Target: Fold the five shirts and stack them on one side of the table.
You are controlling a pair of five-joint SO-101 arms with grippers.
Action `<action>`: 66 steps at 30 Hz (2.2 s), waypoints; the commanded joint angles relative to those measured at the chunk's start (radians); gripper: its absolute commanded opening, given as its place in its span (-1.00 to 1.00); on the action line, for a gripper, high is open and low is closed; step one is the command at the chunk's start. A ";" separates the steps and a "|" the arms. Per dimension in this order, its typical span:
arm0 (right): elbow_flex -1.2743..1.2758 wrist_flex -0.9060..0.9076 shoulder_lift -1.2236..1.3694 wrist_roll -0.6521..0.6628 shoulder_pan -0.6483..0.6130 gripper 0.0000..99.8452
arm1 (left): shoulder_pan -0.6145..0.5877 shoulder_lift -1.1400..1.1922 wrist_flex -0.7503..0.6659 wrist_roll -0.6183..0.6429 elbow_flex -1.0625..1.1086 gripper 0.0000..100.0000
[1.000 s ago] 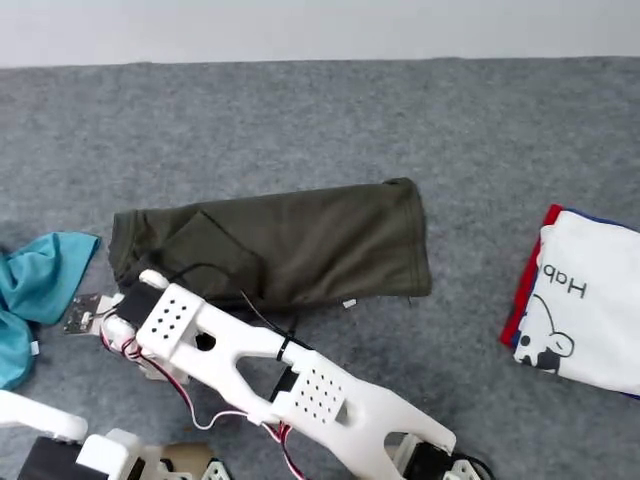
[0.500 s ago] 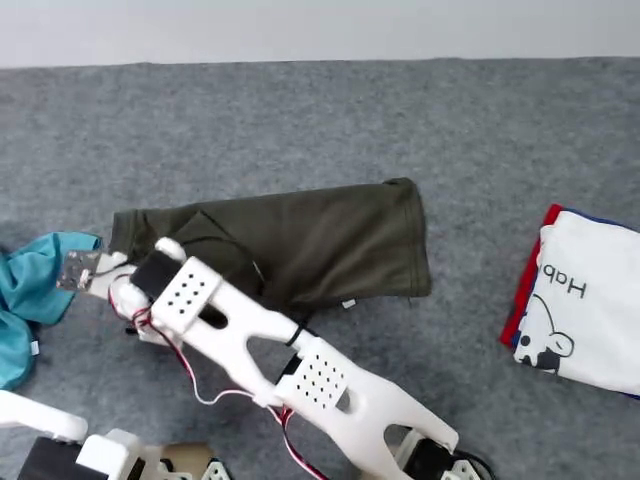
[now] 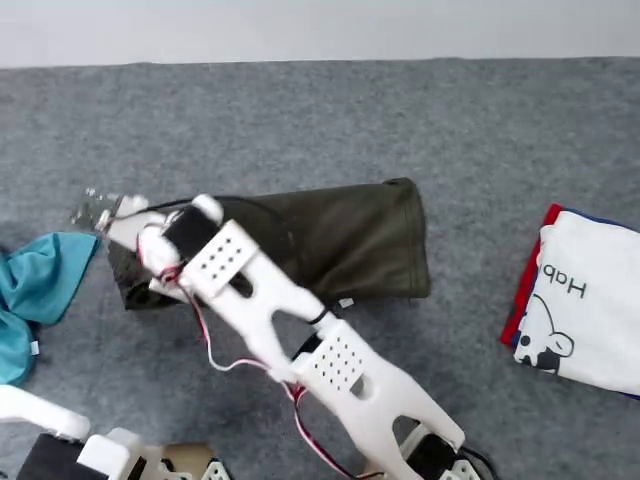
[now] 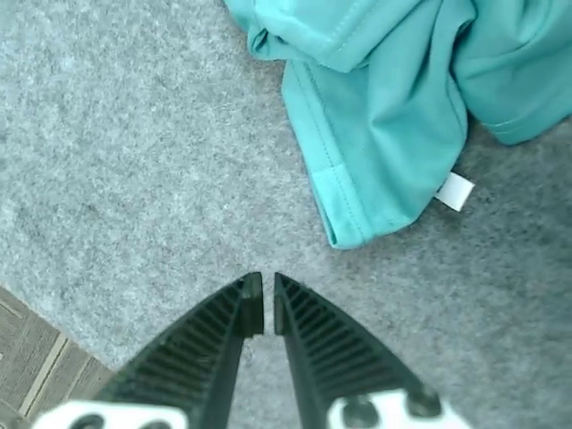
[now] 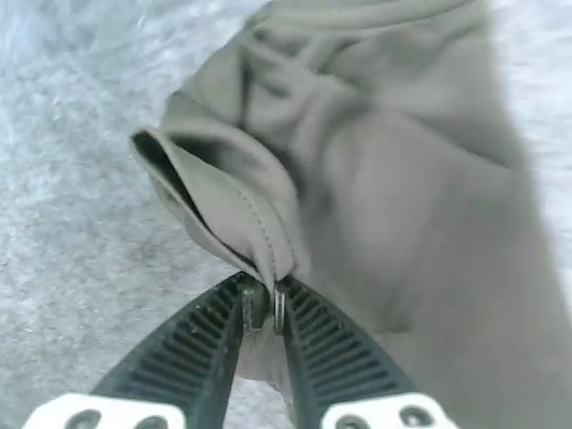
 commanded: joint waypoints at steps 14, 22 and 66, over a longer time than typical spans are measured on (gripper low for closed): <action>-0.055 -0.010 0.018 0.126 0.180 -0.86 | 0.011 -0.035 0.005 0.005 -0.035 -0.92; -0.048 -0.122 0.027 0.127 0.217 -0.67 | 0.011 -0.035 0.005 0.003 -0.035 -0.92; 0.006 -0.228 0.007 0.127 0.110 -0.98 | 0.032 -0.035 0.005 0.003 -0.036 -0.92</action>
